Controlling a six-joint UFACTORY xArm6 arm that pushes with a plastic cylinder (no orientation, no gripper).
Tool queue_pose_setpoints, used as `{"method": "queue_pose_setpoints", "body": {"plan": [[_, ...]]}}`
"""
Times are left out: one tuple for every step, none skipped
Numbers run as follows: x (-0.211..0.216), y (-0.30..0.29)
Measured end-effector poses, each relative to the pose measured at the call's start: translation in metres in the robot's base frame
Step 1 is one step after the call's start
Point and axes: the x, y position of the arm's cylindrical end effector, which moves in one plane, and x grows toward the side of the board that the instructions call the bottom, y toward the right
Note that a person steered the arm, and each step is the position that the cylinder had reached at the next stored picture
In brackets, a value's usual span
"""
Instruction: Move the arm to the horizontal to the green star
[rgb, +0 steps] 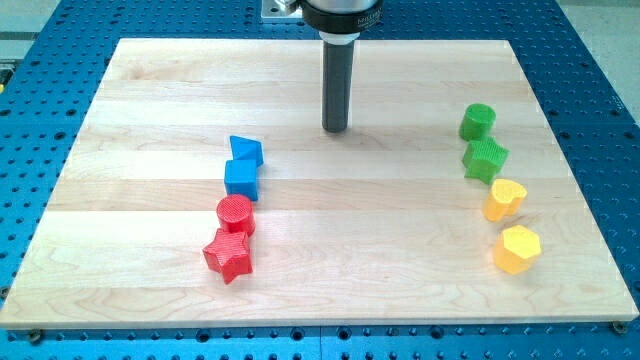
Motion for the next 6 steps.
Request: {"method": "queue_pose_setpoints", "body": {"plan": [[0.000, 0.000], [-0.019, -0.002], [-0.024, 0.013], [-0.047, 0.051], [-0.052, 0.120], [-0.052, 0.211]]}}
